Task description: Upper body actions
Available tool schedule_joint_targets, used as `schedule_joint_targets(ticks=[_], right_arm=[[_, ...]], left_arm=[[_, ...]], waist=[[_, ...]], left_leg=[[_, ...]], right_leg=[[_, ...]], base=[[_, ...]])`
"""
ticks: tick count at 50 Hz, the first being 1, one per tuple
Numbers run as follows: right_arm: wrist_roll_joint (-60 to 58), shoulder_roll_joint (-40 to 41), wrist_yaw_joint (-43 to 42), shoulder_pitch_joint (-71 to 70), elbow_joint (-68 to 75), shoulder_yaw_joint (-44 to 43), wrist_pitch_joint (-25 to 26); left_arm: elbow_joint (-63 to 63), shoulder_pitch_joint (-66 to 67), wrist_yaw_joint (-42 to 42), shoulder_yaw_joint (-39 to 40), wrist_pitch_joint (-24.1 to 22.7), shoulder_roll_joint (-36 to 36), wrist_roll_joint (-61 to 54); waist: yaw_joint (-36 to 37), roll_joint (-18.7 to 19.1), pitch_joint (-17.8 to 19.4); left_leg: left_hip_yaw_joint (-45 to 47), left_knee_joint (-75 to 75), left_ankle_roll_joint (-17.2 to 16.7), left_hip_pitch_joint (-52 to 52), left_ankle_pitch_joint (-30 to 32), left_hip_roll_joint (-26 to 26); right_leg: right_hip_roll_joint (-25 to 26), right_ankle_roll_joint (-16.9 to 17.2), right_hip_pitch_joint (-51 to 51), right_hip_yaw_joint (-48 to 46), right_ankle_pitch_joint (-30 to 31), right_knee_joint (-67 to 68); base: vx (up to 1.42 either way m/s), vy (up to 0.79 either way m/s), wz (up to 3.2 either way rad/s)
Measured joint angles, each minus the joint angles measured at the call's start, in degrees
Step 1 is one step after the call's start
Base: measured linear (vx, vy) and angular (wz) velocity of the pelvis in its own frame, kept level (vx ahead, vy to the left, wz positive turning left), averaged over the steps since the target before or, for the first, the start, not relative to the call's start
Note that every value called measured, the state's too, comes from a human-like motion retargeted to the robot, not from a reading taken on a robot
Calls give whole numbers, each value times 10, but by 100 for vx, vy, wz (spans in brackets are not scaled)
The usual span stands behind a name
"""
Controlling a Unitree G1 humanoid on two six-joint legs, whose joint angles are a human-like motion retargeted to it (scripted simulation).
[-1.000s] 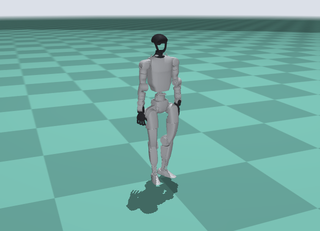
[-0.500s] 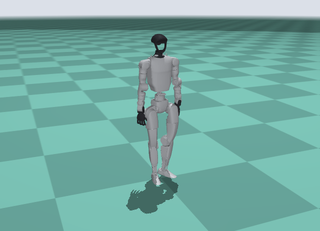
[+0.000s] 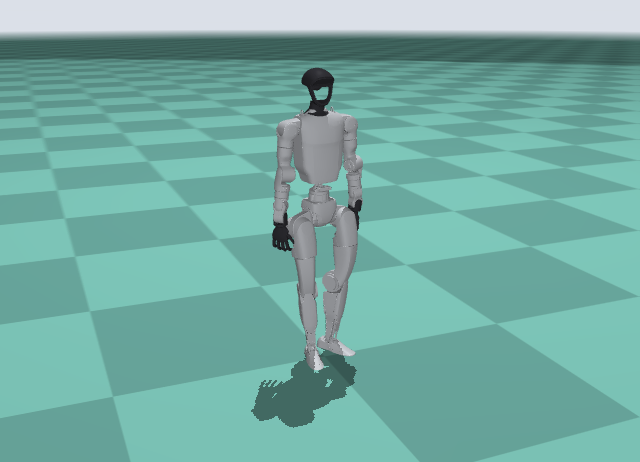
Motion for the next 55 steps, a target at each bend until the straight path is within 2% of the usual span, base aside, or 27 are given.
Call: schedule_joint_targets(ticks=[23,28,33,40,42,45,55], right_arm=[[-2,-10,2,-9,-7,4,-2],[-1,-16,-2,-13,-1,3,3],[-4,-23,-7,-10,2,-2,7],[-7,-22,-7,-14,-5,-2,7],[-6,-21,-4,-14,-11,-3,3],[-3,-21,0,-12,-16,-5,-1],[17,-27,-7,-11,-12,-9,-5]], left_arm=[[-5,-7,-1,-9,2,-1,-1],[-13,-15,0,-11,4,-3,3],[-20,-21,6,-14,3,-2,4],[-19,-13,7,4,5,3,-8],[-19,-5,9,4,6,6,-3],[-20,5,13,3,7,8,7],[-23,6,18,13,6,6,-3]], waist=[[-3,1,20],[4,2,33],[-2,3,34],[-6,-7,31],[-11,-3,28],[-7,6,27],[8,9,23]], left_leg=[[-3,60,-14,-23,-17,10],[-6,101,-36,-43,-13,11],[-67,150,-64,-78,-6,0],[24,126,-9,-58,-20,55],[13,105,-16,-53,-3,63],[-3,67,-55,-40,11,70],[33,-1,-36,-9,15,42]], right_leg=[[-8,-7,-1,4,1,9],[-16,-7,-4,11,9,9],[-28,-5,-13,-5,16,5],[-42,-1,-24,2,21,5],[-38,0,-25,7,21,6],[-27,2,-24,18,21,6],[-34,21,-25,34,26,4]], base=[[-2,0,-2],[-8,4,-3],[-7,4,39],[-1,6,-6],[8,9,-19],[9,11,-41],[8,17,-22]])
